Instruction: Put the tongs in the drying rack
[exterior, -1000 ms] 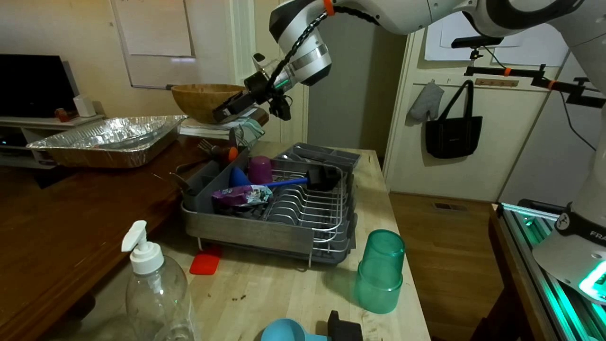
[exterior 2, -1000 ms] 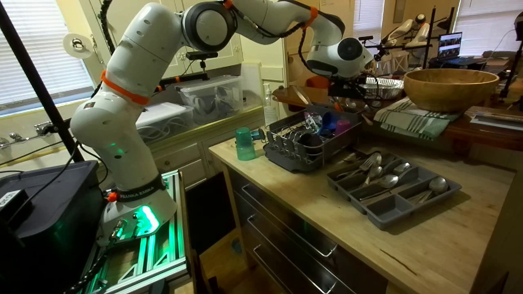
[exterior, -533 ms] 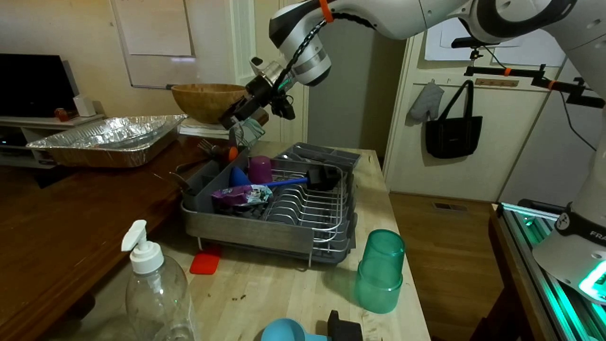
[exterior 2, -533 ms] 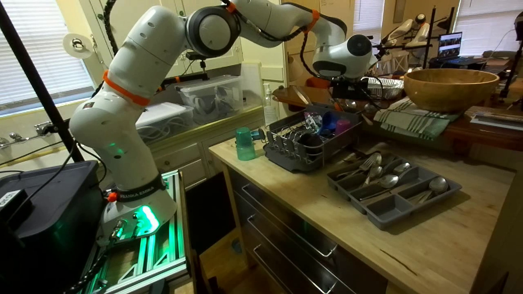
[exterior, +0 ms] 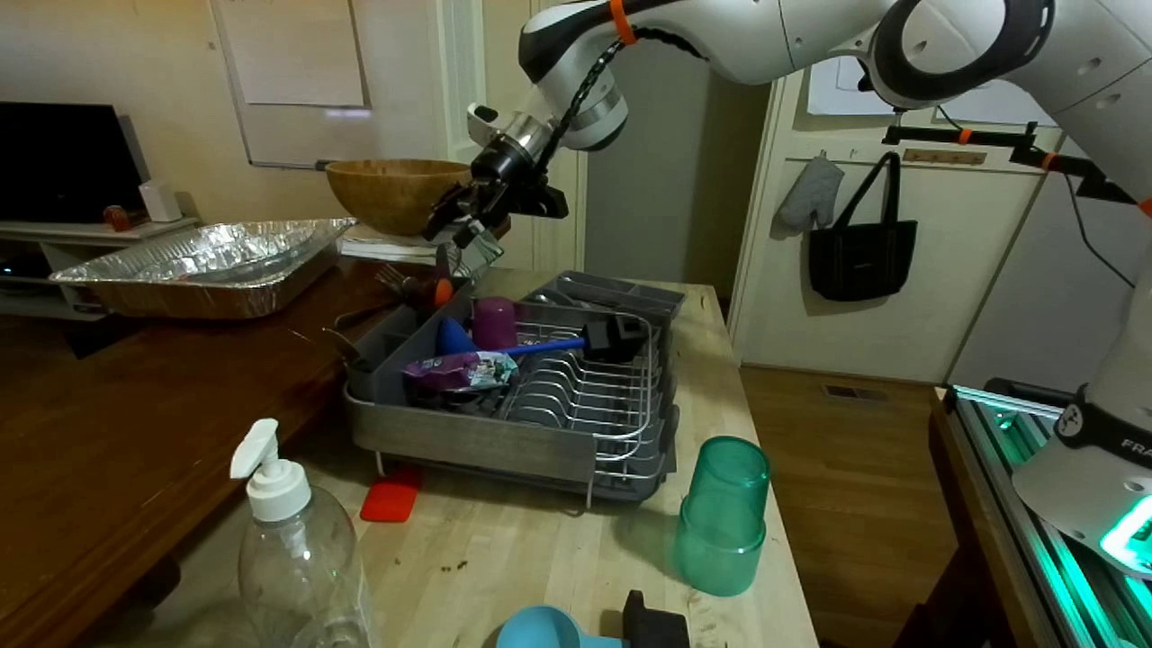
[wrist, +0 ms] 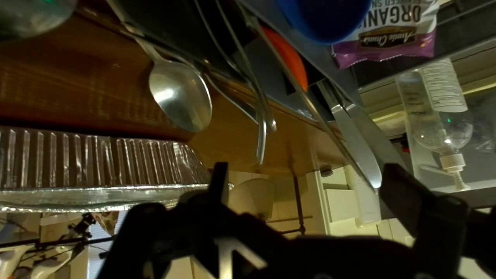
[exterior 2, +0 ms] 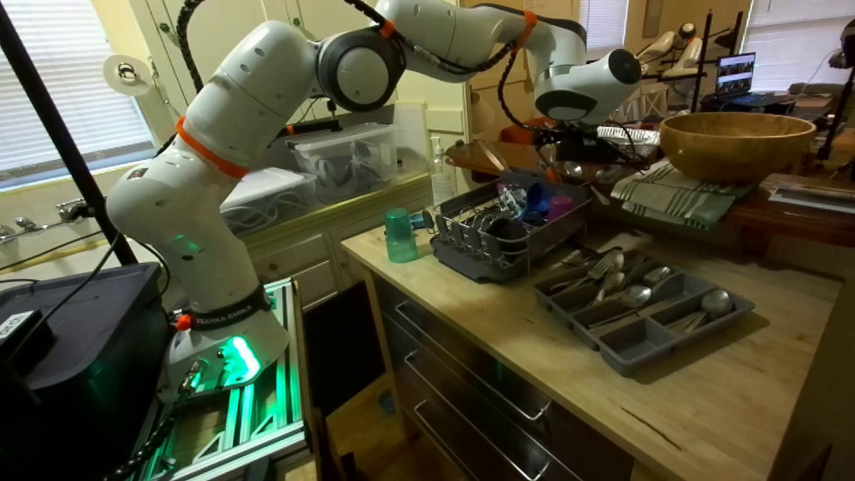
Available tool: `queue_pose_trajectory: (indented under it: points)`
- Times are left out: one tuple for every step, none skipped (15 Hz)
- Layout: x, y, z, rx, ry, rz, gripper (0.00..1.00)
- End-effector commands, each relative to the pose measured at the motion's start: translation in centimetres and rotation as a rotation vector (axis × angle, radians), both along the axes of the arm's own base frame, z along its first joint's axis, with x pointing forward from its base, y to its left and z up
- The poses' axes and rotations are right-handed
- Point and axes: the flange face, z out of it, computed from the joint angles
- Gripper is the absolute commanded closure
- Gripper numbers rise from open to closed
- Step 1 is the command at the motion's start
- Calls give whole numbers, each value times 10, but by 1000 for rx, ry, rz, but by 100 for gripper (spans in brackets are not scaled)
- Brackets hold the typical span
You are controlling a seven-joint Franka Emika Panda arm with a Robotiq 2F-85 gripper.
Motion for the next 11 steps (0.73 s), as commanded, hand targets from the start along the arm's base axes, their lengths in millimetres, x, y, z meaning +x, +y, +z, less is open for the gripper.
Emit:
queue_pose_trajectory:
  points:
    - [7,-2,-1,10,-34,66,0]
    - [7,-3,0,8,-41,71,0]
    - [7,-4,1,7,-50,73,0]
    - [7,-6,2,11,-62,69,0]
    - [7,-7,4,17,-73,65,0]
    - [9,-8,6,28,-83,41,0]
    - [6,-4,6,14,-61,42,0]
    - [6,-5,7,16,-63,41,0]
    - [6,-5,8,16,-64,40,0]
    - [6,-5,8,16,-64,40,0]
    - [6,-5,8,17,-64,41,0]
